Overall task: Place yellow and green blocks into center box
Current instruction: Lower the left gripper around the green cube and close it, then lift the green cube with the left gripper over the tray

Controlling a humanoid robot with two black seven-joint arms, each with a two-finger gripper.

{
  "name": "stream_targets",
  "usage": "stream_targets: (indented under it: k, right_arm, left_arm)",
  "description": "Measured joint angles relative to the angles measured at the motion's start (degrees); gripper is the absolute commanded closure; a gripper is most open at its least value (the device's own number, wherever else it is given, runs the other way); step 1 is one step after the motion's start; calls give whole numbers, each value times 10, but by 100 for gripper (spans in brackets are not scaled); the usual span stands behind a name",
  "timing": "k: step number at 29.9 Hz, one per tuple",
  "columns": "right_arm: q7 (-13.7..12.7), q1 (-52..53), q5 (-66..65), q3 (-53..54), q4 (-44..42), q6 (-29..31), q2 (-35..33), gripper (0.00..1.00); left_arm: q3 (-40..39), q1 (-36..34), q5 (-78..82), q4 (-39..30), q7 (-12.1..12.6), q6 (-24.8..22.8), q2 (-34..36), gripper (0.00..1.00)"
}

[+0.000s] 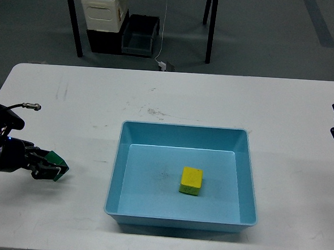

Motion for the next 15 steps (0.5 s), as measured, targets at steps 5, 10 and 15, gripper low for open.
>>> stream_targets:
  k: [5,10,15]
  right_arm:
    - [0,0,0,0,0,0,0,0]
    - [0,0,0,0,-1,-4,0,0]
    - [0,0,0,0,-1,-4,0,0]
  left_arm:
    - [19,-1,14,0,0,0,-1,61]
    - [23,-1,15,5,0,26,1,69]
    - [22,-38,-6,6,0,58,7,69]
